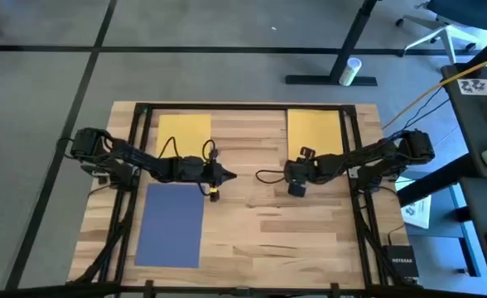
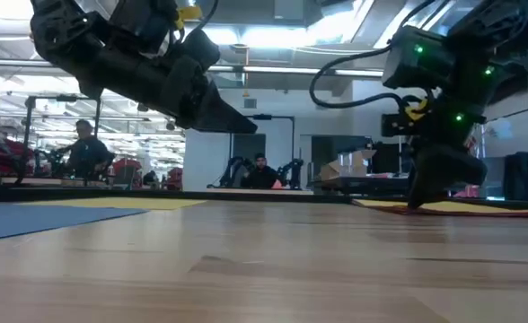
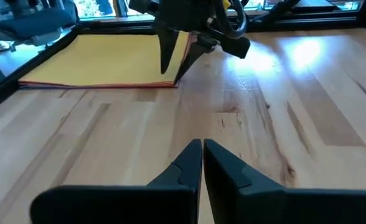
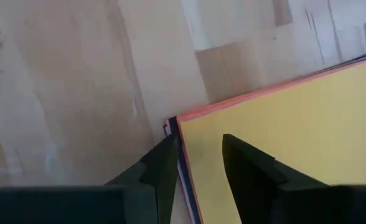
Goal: Organize paper
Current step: Stack the yellow paper on top of the yellow paper
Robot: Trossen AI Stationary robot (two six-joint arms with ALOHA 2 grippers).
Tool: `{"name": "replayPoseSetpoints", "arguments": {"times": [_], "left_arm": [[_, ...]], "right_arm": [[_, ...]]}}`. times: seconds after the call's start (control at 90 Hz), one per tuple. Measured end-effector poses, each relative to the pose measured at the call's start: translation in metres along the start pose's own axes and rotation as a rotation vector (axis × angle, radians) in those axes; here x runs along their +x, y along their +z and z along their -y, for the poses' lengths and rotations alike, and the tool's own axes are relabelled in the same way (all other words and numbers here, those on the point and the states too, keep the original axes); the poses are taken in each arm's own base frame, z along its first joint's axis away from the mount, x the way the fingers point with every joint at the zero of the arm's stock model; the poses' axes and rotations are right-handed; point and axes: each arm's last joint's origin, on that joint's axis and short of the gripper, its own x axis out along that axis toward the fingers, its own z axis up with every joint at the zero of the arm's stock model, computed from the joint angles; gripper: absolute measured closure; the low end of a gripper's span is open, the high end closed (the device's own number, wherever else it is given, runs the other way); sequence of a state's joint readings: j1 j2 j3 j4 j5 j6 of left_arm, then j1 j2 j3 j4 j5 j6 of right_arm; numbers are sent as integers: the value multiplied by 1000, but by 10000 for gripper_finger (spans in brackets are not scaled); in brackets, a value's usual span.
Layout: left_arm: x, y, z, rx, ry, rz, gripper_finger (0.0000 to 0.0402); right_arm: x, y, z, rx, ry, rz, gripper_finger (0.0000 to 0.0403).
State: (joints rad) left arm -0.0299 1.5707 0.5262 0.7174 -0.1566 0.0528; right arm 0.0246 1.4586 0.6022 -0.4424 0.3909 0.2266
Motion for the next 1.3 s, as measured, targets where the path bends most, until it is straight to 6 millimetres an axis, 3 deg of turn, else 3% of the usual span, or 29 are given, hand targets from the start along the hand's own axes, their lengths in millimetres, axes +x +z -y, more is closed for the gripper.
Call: {"name": "replayPoseSetpoints", "arguments": {"times": [0.289, 0.967, 1.3], "left_arm": [[0, 0, 0, 0, 1, -3, 402], [0, 0, 0, -25, 1, -3, 402], [0, -1, 0, 40, 0, -12, 402]], "right_arm": [[5, -8, 1, 0, 2, -15, 395], [-4, 9, -3, 22, 123, 11, 400], [-17, 31, -4, 34, 181, 78, 400]]}}
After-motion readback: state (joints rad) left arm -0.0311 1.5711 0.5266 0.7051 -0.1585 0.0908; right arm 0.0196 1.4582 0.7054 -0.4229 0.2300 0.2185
